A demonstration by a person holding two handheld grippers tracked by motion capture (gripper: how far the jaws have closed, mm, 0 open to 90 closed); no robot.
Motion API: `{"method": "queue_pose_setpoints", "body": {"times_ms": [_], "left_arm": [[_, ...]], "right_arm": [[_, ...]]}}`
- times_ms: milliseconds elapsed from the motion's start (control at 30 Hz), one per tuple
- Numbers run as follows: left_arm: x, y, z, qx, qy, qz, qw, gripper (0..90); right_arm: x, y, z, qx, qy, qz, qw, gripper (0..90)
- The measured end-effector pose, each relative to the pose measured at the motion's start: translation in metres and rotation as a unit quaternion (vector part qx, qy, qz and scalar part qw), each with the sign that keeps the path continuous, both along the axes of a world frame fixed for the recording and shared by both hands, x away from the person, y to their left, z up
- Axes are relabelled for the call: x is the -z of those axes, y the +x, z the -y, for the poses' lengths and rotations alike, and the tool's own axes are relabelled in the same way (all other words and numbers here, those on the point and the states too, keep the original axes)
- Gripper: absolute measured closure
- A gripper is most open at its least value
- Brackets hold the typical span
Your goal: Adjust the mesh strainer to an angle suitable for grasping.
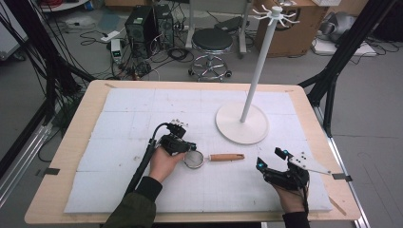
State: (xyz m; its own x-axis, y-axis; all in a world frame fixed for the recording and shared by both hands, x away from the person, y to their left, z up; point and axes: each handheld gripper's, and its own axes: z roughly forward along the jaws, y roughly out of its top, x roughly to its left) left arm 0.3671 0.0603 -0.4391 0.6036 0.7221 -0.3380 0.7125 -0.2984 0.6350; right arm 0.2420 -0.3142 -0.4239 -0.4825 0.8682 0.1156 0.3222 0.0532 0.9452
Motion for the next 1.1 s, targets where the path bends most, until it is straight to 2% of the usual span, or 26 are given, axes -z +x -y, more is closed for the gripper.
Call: {"method": "queue_pose_setpoints", "body": {"times_ms": [133, 233, 433, 600, 700, 800, 1100], "left_arm": [[0.008, 0.002, -0.01, -0.012, -0.004, -0.005, 0.9999, 90.0], [0.013, 0.0, -0.015, -0.016, -0.028, -0.017, 0.9993, 90.0], [0.013, -0.012, -0.015, -0.002, -0.031, -0.017, 0.9994, 90.0], [0.013, -0.024, -0.015, 0.01, -0.03, -0.013, 0.9994, 90.0], [0.014, -0.03, -0.013, 0.019, -0.035, -0.018, 0.999, 90.0], [0.014, -0.037, -0.009, 0.023, -0.04, -0.019, 0.9987, 90.0], [0.014, -0.06, 0.007, 0.057, -0.031, -0.009, 0.9979, 90.0]], "right_arm": [[0.0, 0.0, -0.001, 0.0, -0.002, -0.001, 1.0, 16.1], [0.001, 0.0, -0.002, -0.001, -0.003, -0.003, 1.0, 16.1], [0.001, 0.0, -0.002, -0.002, -0.005, -0.004, 1.0, 16.1], [0.004, 0.001, -0.006, -0.013, -0.012, -0.017, 0.9997, 16.1], [0.005, 0.002, -0.008, -0.016, -0.015, -0.024, 0.9995, 16.2], [0.007, 0.003, -0.01, -0.021, -0.019, -0.032, 0.9991, 16.1], [0.009, 0.005, -0.012, -0.026, -0.02, -0.04, 0.9987, 16.1]]}}
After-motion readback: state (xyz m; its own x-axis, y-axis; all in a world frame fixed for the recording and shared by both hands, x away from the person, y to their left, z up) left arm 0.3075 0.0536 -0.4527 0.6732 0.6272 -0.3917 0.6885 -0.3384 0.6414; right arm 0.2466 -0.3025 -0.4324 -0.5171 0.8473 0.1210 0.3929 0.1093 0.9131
